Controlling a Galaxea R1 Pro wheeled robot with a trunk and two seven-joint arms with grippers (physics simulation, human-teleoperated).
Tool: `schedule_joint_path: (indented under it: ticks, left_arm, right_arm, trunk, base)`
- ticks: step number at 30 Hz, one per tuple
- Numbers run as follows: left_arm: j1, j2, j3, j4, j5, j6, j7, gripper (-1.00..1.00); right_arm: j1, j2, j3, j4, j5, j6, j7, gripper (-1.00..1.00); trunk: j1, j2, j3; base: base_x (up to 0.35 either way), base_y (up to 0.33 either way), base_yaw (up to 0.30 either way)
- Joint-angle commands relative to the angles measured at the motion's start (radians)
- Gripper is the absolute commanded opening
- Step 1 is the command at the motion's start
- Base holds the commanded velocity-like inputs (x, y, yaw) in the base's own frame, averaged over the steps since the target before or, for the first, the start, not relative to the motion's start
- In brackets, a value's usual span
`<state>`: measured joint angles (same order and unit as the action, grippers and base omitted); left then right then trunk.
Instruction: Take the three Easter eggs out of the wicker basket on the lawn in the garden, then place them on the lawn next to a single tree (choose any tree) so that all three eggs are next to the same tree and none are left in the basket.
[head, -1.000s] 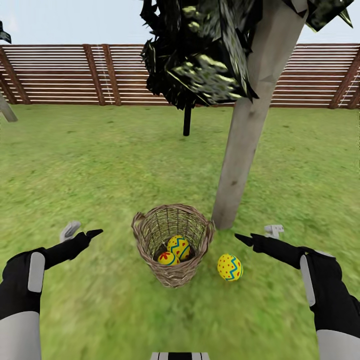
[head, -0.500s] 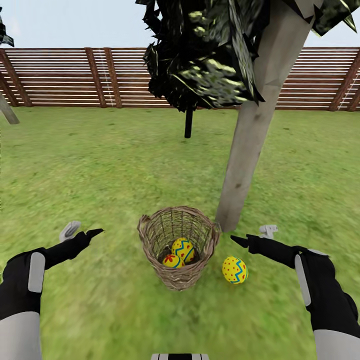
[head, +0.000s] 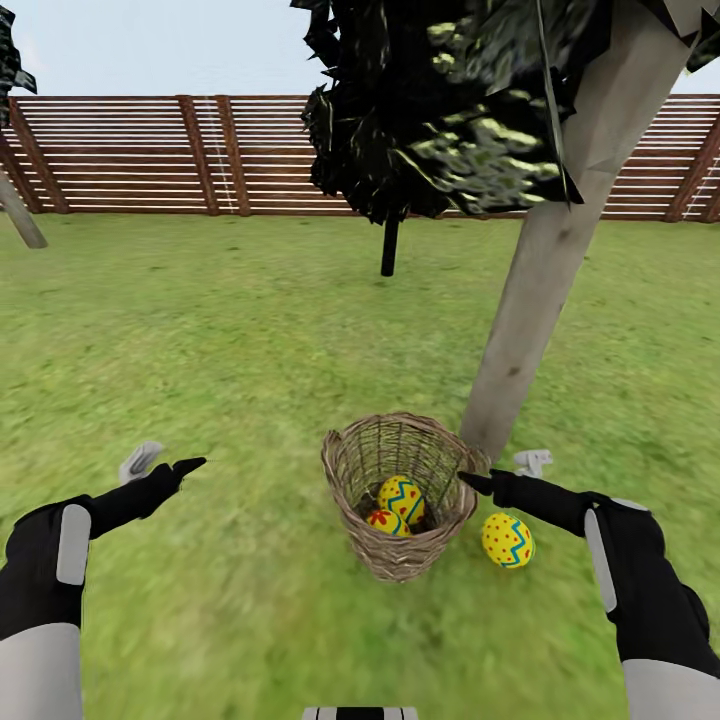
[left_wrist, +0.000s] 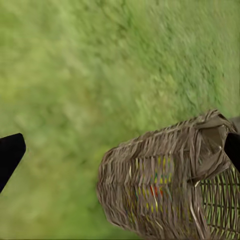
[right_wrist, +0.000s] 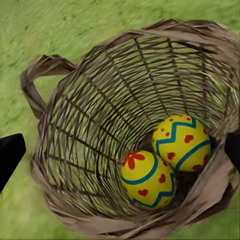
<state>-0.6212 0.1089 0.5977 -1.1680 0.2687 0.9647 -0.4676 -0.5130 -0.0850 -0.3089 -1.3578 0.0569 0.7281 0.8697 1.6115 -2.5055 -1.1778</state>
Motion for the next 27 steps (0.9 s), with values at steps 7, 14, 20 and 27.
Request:
schedule_joint_path:
  ticks: [7,14,20,27]
  left_arm:
    - [0.000,0.000,0.003,-0.003,-0.003,0.004,-0.006,1.00]
    - [-0.001,-0.001,0.002,-0.007,-0.004,0.003,-0.006,1.00]
    - [-0.001,-0.002,0.003,-0.013,-0.003,0.005,-0.006,1.00]
    - [-0.001,-0.002,0.002,-0.015,-0.003,0.004,-0.005,1.00]
  right_arm:
    - [-0.001,0.079,0.200,-0.001,0.004,0.006,-0.401,1.00]
    - [-0.005,0.168,0.309,0.001,0.006,0.009,-0.664,1.00]
    - [-0.005,0.179,0.345,0.007,0.002,0.010,-0.765,1.00]
    - [-0.031,0.183,0.368,0.051,0.003,0.119,-0.825,1.00]
  trunk:
    - [0.000,0.000,-0.001]
    - [0.000,0.000,-0.001]
    - [0.000,0.000,-0.001]
    - [0.000,0.000,-0.001]
  base:
    - [0.051,0.256,0.000]
    - [0.008,0.019,0.000]
    - [0.000,0.001,0.000]
    - [0.000,0.000,0.000]
